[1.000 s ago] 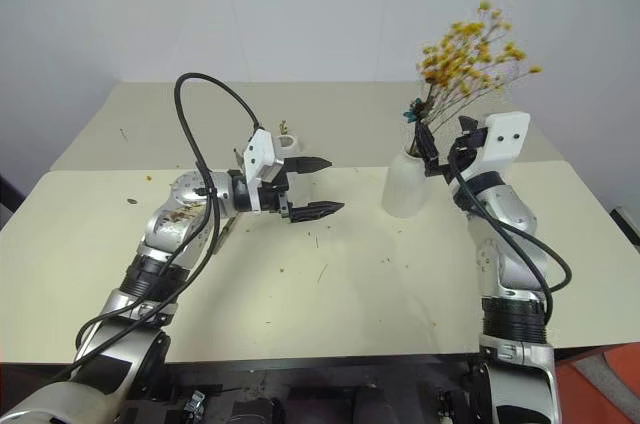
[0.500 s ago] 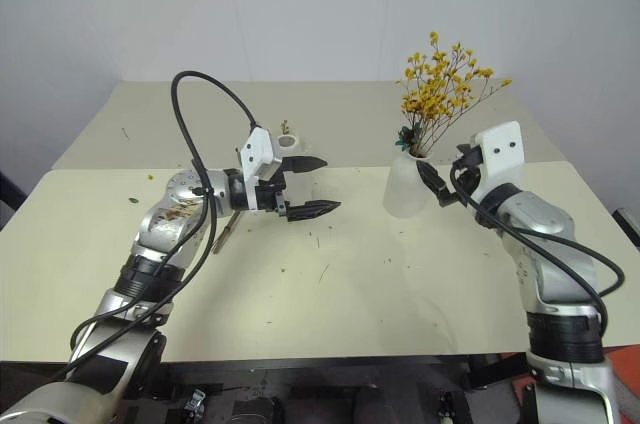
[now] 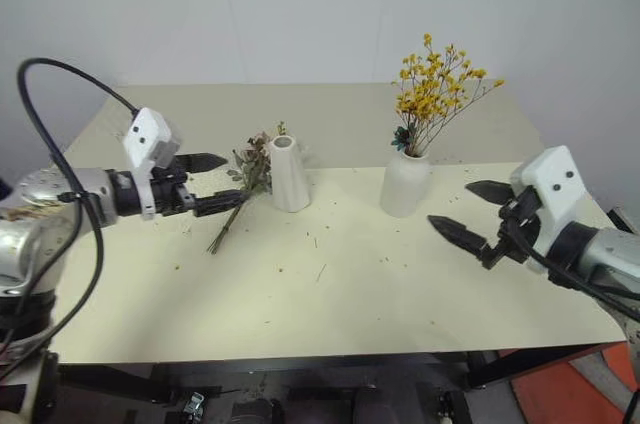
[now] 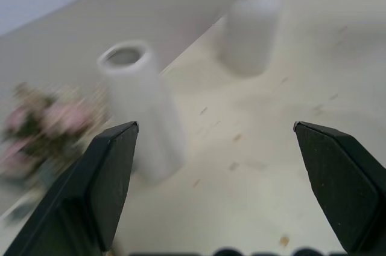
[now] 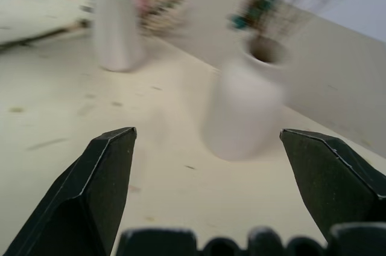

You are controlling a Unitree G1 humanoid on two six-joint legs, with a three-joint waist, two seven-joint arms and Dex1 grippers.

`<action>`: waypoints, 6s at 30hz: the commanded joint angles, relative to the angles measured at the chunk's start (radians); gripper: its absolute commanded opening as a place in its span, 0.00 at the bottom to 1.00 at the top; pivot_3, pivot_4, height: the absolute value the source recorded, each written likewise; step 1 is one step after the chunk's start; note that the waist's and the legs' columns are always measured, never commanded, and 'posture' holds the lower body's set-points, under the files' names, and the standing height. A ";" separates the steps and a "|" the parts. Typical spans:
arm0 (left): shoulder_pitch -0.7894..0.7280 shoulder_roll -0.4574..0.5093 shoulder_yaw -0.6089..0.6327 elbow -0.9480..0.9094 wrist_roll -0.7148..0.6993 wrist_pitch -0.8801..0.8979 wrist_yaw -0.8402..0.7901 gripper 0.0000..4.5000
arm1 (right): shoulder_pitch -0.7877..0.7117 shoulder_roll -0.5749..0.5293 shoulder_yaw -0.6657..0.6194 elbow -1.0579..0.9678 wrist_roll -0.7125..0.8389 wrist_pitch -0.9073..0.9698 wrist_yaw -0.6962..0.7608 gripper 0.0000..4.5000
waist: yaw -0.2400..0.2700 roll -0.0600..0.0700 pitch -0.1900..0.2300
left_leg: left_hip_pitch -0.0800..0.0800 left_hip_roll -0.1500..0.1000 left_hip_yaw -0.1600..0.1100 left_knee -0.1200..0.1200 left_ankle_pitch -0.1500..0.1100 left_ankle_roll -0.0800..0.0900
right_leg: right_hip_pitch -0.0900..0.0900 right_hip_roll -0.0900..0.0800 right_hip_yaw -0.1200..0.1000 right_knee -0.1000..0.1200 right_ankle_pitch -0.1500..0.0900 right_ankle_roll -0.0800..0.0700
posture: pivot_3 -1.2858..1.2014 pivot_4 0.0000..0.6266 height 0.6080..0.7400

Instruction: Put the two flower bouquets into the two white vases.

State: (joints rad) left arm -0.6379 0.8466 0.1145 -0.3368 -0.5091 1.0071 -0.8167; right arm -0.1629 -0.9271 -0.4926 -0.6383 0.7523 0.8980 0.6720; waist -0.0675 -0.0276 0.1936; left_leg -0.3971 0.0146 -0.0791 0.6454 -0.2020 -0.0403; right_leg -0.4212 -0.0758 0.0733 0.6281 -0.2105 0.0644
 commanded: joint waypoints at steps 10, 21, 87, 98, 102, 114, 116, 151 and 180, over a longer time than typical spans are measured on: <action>-0.418 -0.153 -0.172 0.618 0.185 0.287 0.246 1.00 | -0.297 0.064 0.247 0.001 0.102 0.098 -0.129 1.00 | 0.025 -0.003 0.001 | -0.006 -0.001 -0.001 0.000 0.000 0.001 | -0.004 -0.001 -0.002 -0.002 0.000 -0.001 | 0.52 0.24 1.00; -0.625 -0.247 -0.236 1.173 0.280 0.048 0.109 1.00 | -0.322 0.119 0.268 -0.010 0.105 0.106 -0.209 1.00 | 0.029 -0.003 0.001 | -0.007 -0.001 -0.001 0.000 0.000 0.000 | -0.005 -0.001 -0.002 -0.001 0.000 -0.001 | 0.52 0.24 1.00; -0.856 -0.374 0.479 1.612 0.074 -0.941 0.143 0.03 | -0.233 0.163 0.293 -0.083 0.025 -0.045 -0.254 1.00 | 0.027 -0.004 0.001 | -0.007 -0.002 -0.001 0.001 0.000 0.000 | -0.005 -0.001 -0.002 0.000 0.005 -0.007 | 0.52 0.24 1.00; -0.867 -0.477 0.569 1.639 -0.036 -0.988 -0.043 0.03 | -0.203 0.197 0.294 -0.128 -0.016 -0.049 -0.303 1.00 | 0.022 -0.004 0.001 | -0.007 -0.002 -0.001 0.001 0.000 0.000 | -0.005 -0.001 -0.002 0.001 0.005 -0.007 | 0.52 0.24 1.00; -0.865 -0.507 0.552 1.644 -0.010 -1.043 -0.059 0.03 | -0.187 0.209 0.279 -0.159 -0.018 -0.040 -0.335 1.00 | 0.024 -0.004 0.001 | -0.007 -0.002 -0.001 0.001 0.000 0.000 | -0.004 -0.001 -0.002 0.000 0.005 -0.007 | 0.52 0.24 1.00; -0.838 -0.572 0.521 1.657 0.032 -1.128 -0.092 0.03 | -0.162 0.216 0.286 -0.203 -0.023 -0.030 -0.397 1.00 | 0.024 -0.004 0.001 | -0.007 -0.002 -0.001 0.001 0.000 0.000 | -0.004 -0.001 -0.002 0.000 0.005 -0.007 | 0.52 0.24 1.00; -0.828 -0.579 0.492 1.659 0.065 -1.157 -0.075 0.03 | -0.156 0.217 0.275 -0.212 -0.016 -0.028 -0.404 1.00 | 0.024 -0.004 0.001 | -0.007 -0.002 -0.001 0.001 0.000 0.000 | -0.004 -0.001 -0.002 0.000 0.005 -0.007 | 0.52 0.24 1.00; -0.773 -0.646 0.442 1.675 0.179 -1.207 0.016 0.03 | -0.042 0.231 0.204 -0.320 0.045 -0.015 -0.548 1.00 | 0.026 -0.004 0.001 | -0.006 -0.002 -0.001 0.001 0.000 0.000 | -0.003 -0.001 -0.002 0.000 0.005 -0.007 | 0.52 0.24 1.00; -0.718 -0.666 0.321 1.667 0.279 -1.301 -0.090 0.03 | 0.002 0.239 0.220 -0.307 -0.031 -0.073 -0.512 1.00 | 0.026 -0.004 0.001 | -0.006 -0.002 -0.001 0.001 0.000 0.000 | -0.003 -0.001 -0.002 0.000 0.005 -0.007 | 0.52 0.24 1.00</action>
State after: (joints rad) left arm -1.3533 0.1754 0.4457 1.3517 -0.2359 -0.2635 -0.9058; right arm -0.1606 -0.6931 -0.2542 -0.9309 0.7346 0.8592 0.1549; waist -0.0416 -0.0319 0.1945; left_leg -0.4028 0.0128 -0.0804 0.6468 -0.2017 -0.0399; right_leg -0.4240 -0.0768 0.0713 0.6283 -0.2051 0.0571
